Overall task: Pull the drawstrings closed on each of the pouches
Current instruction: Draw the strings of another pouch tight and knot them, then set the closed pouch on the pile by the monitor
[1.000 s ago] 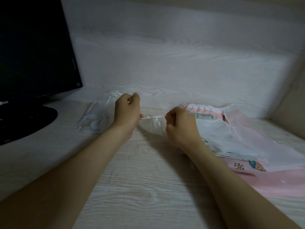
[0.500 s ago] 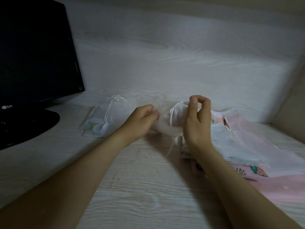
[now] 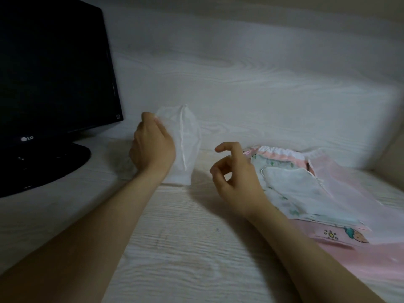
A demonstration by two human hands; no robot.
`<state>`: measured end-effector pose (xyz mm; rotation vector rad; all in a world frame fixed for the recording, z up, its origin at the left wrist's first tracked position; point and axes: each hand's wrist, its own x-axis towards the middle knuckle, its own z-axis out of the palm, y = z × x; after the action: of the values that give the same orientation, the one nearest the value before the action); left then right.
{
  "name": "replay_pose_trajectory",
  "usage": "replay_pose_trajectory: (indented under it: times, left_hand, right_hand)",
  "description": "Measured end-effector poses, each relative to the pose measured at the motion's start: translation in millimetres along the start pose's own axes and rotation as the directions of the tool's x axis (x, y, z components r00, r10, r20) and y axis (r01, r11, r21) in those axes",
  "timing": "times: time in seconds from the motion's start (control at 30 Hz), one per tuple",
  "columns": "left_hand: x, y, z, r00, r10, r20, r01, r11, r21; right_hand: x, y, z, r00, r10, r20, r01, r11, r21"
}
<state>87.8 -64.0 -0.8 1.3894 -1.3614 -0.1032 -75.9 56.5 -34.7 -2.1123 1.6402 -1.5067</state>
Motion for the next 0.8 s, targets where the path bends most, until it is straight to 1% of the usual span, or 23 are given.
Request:
replay_pose_trajectory:
  times: [0.1, 0.17, 0.23, 0.33, 0.37, 0.4, 0.43, 0.5, 0.53, 0.57, 0.63, 0.7, 0.77, 0.8]
  left_hand:
    - [6.8, -16.3, 3.7, 0.999, -0.044, -0.030, 0.045, 0.998, 0.033]
    - [8.5, -26.3, 9.3, 0.999, -0.039, -0.028, 0.042, 0.993, 0.110]
    - [5.0, -29.8, 12.6, 1.000, 0.003, -0.017, 0.001, 0.983, 0.182]
    - [-5.6, -18.4, 13.5, 0.993, 0.114, 0.025, -0.117, 0.965, 0.235]
    - [-9.9, -13.8, 13.8, 0.987, 0.150, 0.062, -0.161, 0.953, 0.256]
    - [-14.3, -10.4, 14.6, 0.977, 0.171, 0.128, -0.201, 0.940, 0.276]
    - [-18.9, -8.8, 16.1, 0.959, 0.163, 0.231, -0.230, 0.925, 0.303]
    - [-26.0, -11.1, 18.7, 0.886, 0.090, 0.454, -0.293, 0.869, 0.400]
    - [-28.0, -13.9, 19.9, 0.843, 0.049, 0.536, -0.333, 0.830, 0.448]
    - [-28.7, -17.4, 20.7, 0.809, 0.012, 0.588, -0.360, 0.800, 0.480]
    - [-27.5, -23.1, 21.9, 0.778, -0.045, 0.627, -0.359, 0.787, 0.502]
    - [-27.2, -24.9, 22.9, 0.774, -0.073, 0.630, -0.341, 0.789, 0.510]
    - [-30.6, -21.9, 21.7, 0.800, -0.024, 0.600, -0.360, 0.781, 0.511]
    - [-32.8, -18.9, 20.2, 0.822, 0.042, 0.567, -0.386, 0.773, 0.503]
  right_hand:
    - [-0.2, 4.3, 0.3, 0.997, 0.040, 0.065, -0.037, 0.998, -0.044]
    - [0.4, 4.9, 2.2, 0.996, 0.049, 0.068, -0.046, 0.997, -0.054]
    - [1.0, 5.2, 4.0, 0.996, 0.058, 0.070, -0.054, 0.997, -0.063]
    - [1.0, 6.7, 4.1, 0.995, 0.070, 0.073, -0.064, 0.995, -0.076]
    - [0.9, 7.1, 3.8, 0.995, 0.073, 0.072, -0.068, 0.995, -0.079]
    - [1.0, 7.4, 3.5, 0.995, 0.076, 0.070, -0.070, 0.994, -0.079]
    - [1.2, 7.5, 3.2, 0.995, 0.076, 0.068, -0.071, 0.994, -0.080]
    - [1.4, 8.1, 2.8, 0.995, 0.073, 0.065, -0.068, 0.994, -0.088]
    - [1.5, 8.4, 2.8, 0.995, 0.075, 0.068, -0.068, 0.993, -0.096]
    - [1.5, 8.9, 2.9, 0.994, 0.080, 0.072, -0.072, 0.992, -0.106]
    - [1.9, 9.7, 2.9, 0.993, 0.093, 0.079, -0.082, 0.988, -0.127]
    - [2.1, 10.0, 3.7, 0.990, 0.106, 0.090, -0.093, 0.985, -0.145]
    - [3.0, 9.7, 4.9, 0.988, 0.122, 0.099, -0.106, 0.982, -0.154]
    - [3.4, 8.6, 5.3, 0.987, 0.126, 0.099, -0.109, 0.981, -0.163]
